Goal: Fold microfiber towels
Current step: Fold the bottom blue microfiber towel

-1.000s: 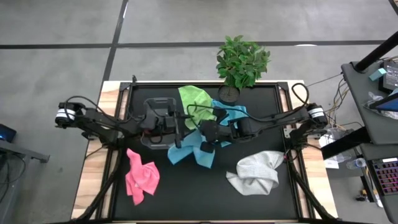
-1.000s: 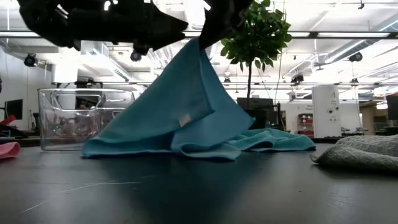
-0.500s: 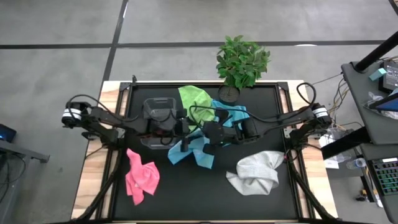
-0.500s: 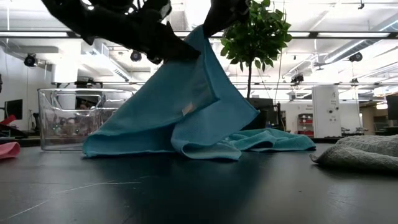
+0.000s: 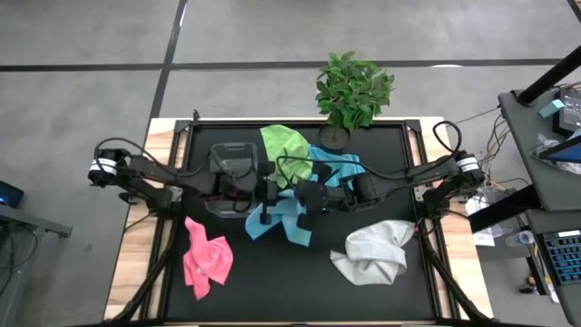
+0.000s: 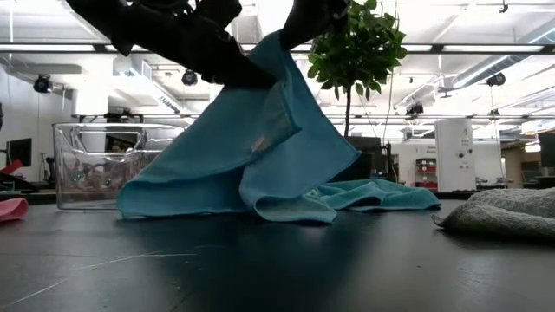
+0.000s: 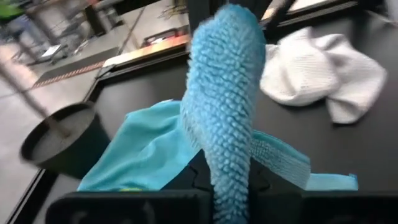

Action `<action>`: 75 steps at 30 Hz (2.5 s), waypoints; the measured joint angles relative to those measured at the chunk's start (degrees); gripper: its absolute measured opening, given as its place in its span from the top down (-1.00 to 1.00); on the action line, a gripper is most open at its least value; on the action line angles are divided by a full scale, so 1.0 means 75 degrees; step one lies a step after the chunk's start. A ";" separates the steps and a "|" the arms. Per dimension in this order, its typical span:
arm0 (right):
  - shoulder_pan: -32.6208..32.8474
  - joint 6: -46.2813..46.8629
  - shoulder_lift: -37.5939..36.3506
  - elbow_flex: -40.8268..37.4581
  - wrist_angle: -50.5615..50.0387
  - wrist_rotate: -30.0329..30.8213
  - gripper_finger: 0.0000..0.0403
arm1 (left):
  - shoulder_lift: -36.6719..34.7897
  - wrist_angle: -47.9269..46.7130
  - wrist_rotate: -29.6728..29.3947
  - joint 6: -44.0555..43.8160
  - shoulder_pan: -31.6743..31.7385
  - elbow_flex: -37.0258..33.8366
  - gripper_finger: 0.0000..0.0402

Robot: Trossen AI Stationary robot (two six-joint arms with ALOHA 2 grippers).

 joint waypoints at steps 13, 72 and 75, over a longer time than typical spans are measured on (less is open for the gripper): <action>0.0341 -0.0096 -0.0479 -0.0085 -0.1422 -0.0780 0.08 | -0.0567 -0.0168 0.1233 0.0545 -0.0427 -0.0234 1.00; 0.1589 0.0365 -0.2689 -0.4908 0.2828 -0.3365 0.96 | -0.0717 -0.0581 0.1335 -0.0875 -0.0490 -0.0294 0.63; 0.2087 0.0952 -0.3028 -0.4908 0.2783 -0.3339 0.96 | -0.0717 -0.0301 0.1312 -0.0877 -0.0490 -0.0294 0.44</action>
